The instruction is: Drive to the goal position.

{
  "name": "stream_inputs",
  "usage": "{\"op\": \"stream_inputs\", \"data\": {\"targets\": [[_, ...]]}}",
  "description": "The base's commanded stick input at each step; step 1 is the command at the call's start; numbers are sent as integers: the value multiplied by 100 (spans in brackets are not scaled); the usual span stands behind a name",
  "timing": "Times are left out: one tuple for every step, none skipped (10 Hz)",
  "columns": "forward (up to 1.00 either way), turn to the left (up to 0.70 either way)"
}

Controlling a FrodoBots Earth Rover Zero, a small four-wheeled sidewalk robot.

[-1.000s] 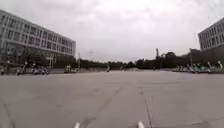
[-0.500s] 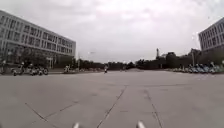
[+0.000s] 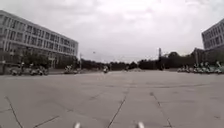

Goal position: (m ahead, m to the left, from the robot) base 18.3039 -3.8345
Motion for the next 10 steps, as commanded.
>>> {"op": "stream_inputs", "data": {"targets": [[85, 0], [85, 0], [85, 0], [85, 0], [85, 0], [85, 0], [85, 0], [85, 0], [85, 0], [85, 13]]}}
